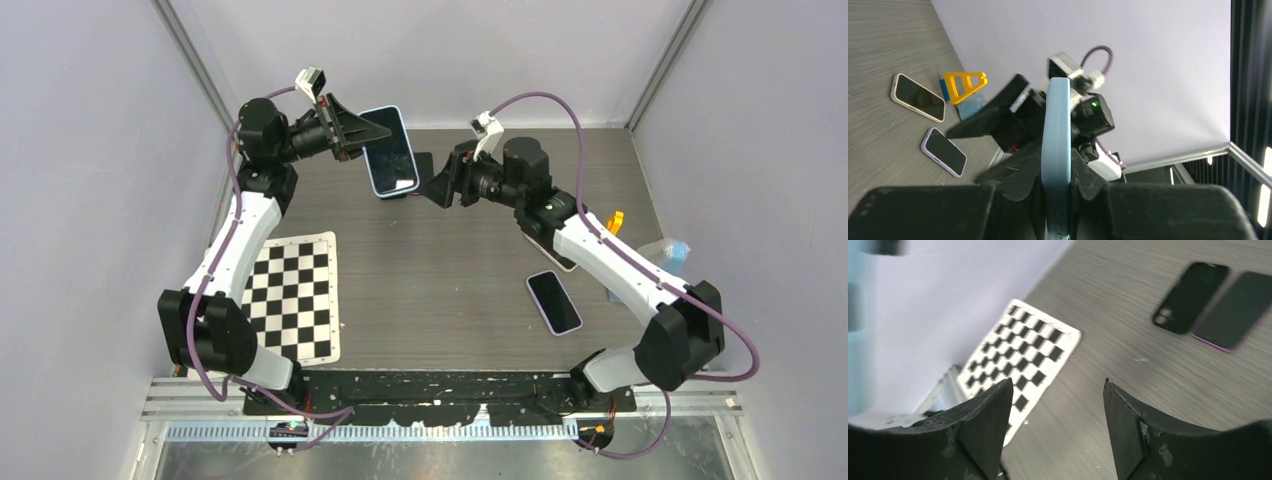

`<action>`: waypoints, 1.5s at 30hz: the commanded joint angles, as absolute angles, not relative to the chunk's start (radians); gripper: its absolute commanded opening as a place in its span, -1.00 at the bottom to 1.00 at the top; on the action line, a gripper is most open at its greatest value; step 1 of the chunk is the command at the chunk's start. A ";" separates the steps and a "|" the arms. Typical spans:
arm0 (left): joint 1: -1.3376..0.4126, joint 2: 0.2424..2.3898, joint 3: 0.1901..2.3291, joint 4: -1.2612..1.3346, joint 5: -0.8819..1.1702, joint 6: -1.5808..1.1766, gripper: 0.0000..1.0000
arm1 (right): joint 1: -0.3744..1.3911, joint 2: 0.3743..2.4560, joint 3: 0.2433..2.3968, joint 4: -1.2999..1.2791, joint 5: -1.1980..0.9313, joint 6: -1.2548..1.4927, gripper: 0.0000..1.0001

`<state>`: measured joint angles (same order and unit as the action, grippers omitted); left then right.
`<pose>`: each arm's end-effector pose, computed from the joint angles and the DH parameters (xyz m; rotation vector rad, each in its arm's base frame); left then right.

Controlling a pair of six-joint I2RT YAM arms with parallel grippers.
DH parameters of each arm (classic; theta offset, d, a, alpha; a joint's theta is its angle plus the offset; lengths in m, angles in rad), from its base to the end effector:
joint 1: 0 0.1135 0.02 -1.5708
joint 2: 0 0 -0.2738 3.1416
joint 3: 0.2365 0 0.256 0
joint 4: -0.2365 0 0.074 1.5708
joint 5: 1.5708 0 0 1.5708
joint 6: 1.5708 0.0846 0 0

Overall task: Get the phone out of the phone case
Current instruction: Remove the phone case from the phone.

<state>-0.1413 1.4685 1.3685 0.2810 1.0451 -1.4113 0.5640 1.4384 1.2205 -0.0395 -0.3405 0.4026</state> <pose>0.3463 -0.1232 0.4417 -0.0558 1.8344 -1.8896 0.3132 0.2316 0.3505 -0.4068 1.8858 0.9762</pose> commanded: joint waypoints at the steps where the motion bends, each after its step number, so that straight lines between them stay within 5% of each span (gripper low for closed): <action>1: -0.130 1.443 1.396 0.256 0.961 -1.469 -1.00 | 0.560 1.359 1.196 0.174 -0.623 0.501 0.47; 7: -0.092 1.468 1.251 0.461 0.855 -1.752 -1.00 | 0.565 1.357 1.164 0.411 -0.709 0.702 0.67; 15: -0.092 1.455 1.145 0.544 0.770 -1.895 -1.00 | 0.635 1.457 1.151 0.510 -0.398 0.948 0.70; 19: -0.092 1.446 1.116 0.534 0.755 -1.940 -1.00 | 0.658 1.486 1.168 0.460 -0.314 0.926 0.51; 23: -0.093 1.430 1.058 0.547 0.727 -1.995 -1.00 | 0.666 1.528 1.179 0.483 -0.286 0.932 0.03; 26: -0.094 1.425 1.034 0.567 0.724 -2.020 -1.00 | 0.665 1.544 1.182 0.495 -0.270 0.944 -0.08; 36: -0.094 1.438 1.020 0.593 0.709 -2.051 -1.00 | 0.667 1.534 1.075 0.784 -0.378 0.946 0.53; 45: -0.094 1.434 1.009 0.616 0.713 -2.071 -1.00 | 0.667 1.573 1.106 0.837 -0.347 1.036 0.45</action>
